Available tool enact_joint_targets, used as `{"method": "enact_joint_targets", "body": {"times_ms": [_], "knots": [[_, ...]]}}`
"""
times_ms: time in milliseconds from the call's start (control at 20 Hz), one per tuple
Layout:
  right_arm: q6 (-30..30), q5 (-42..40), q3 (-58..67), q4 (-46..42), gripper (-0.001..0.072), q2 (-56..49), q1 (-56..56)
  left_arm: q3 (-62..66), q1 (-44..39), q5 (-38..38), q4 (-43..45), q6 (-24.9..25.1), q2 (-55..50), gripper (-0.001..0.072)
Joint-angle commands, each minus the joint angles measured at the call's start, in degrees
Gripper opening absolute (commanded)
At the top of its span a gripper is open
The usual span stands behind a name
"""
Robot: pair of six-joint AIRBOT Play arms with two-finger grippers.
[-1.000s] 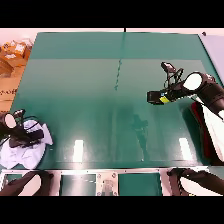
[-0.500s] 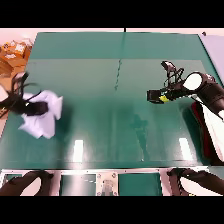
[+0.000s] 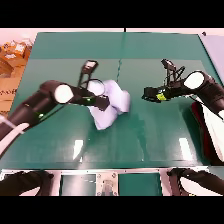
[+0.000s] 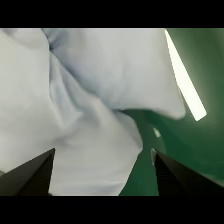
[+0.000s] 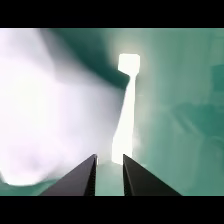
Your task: Fold the shirts.
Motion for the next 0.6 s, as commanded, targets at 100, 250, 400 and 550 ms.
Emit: {"method": "enact_joint_targets", "body": {"times_ms": [100,250,400,550], "knots": [[0.4,3.7,1.7,2.9,0.0379,-0.1,-8.8,7.9,10.3,-17.1,6.2,2.4,-3.0,0.0691],[-0.1,3.7,1.7,3.0,0.0379,-2.5,-15.1,5.9,19.1,-21.7,2.1,2.6,-2.9,0.0691],[-0.1,3.7,-0.4,3.0,0.0380,-6.6,-17.2,-2.3,19.9,-11.5,-3.3,4.3,-3.8,0.0690],[-3.1,2.1,-5.4,7.4,0.0379,-10.9,-14.9,-6.9,19.9,0.5,-17.8,11.0,-9.2,0.0690]]}}
